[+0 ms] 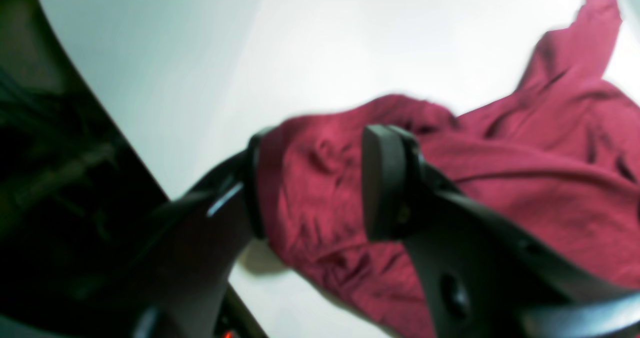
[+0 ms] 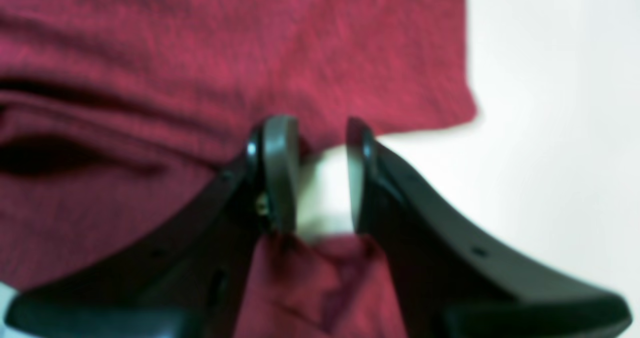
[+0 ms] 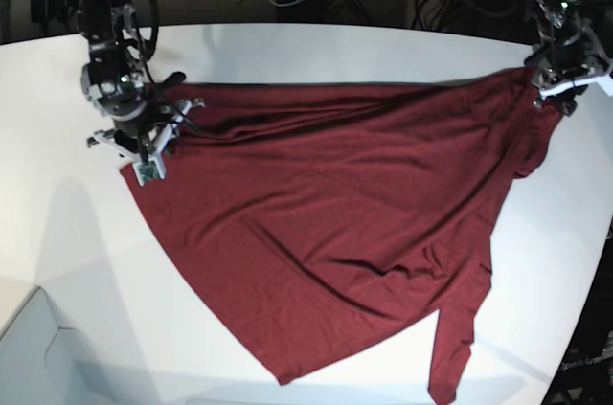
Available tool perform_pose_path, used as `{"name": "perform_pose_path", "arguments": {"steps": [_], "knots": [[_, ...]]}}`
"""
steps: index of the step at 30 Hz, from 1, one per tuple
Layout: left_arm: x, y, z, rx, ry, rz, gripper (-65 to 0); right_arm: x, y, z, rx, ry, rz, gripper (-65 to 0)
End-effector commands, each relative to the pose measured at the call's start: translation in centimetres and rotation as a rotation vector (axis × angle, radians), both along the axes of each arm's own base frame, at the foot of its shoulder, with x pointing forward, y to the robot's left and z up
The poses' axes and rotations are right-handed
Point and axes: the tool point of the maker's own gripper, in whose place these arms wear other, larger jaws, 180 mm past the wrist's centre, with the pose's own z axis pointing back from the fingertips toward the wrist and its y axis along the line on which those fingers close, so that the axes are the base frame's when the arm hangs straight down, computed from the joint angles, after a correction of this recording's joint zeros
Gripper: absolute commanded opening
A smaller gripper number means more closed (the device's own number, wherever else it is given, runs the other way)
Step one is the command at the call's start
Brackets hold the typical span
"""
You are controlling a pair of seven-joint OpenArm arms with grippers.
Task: Layout the t-shirt on the table in an organized manner, then fold the t-shirt properly
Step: 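Lower the stretched shirt onto the table with both grippers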
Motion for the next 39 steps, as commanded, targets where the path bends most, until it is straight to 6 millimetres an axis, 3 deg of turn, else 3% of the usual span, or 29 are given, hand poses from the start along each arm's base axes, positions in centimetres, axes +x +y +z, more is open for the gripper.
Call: {"name": "perform_pose_path", "arguments": {"steps": [1,4,7,8,15,21,24,27,32,36,39], "knots": [[0.5,0.5,1.9,0.035,-0.057,0.002,-39.4,1.3,-0.6,2.6,-0.008,-0.094,-0.003,-45.8],[1.3,0.3,2.9,0.004,-0.121,-0.001,-39.4,1.9,-0.1,5.1,0.012,-0.180,-0.008,-45.4],[3.1,0.8,4.2,0.004,-0.178,-0.018,-39.4,2.4,-0.1,5.7,0.011,-0.196,-0.009,-45.4],[3.6,0.8,3.7,-0.014,-0.180,-0.015,-39.4,2.9,-0.1,6.0,0.012,-0.207,-0.008,-45.4],[8.5,1.3,-0.6,-0.148,-0.168,-0.007,-39.4,5.7,0.0,4.4,0.049,-0.176,-0.043,-45.6],[12.1,-0.6,-1.5,-0.162,-0.139,-0.114,-39.4,6.9,1.6,2.9,0.049,-0.130,0.005,-45.5],[13.4,-0.7,-1.1,-0.162,-0.148,-0.128,-39.4,7.7,1.9,3.5,0.050,-0.147,0.012,-45.4],[14.2,-1.0,-2.3,-0.202,-0.134,-0.123,-39.4,8.2,2.6,4.0,0.051,-0.160,0.032,-45.4],[14.8,-1.4,-5.9,-0.285,-0.065,-0.112,-39.4,9.7,4.2,4.1,0.046,-0.158,0.079,-45.4],[14.3,-1.2,-8.1,-0.317,-0.013,-0.101,-39.4,11.2,3.4,2.5,0.039,-0.106,0.059,-45.6],[13.7,-0.1,-8.2,-0.296,-0.004,-0.087,-39.4,11.5,2.3,0.5,0.033,-0.051,0.034,-45.7]]}}
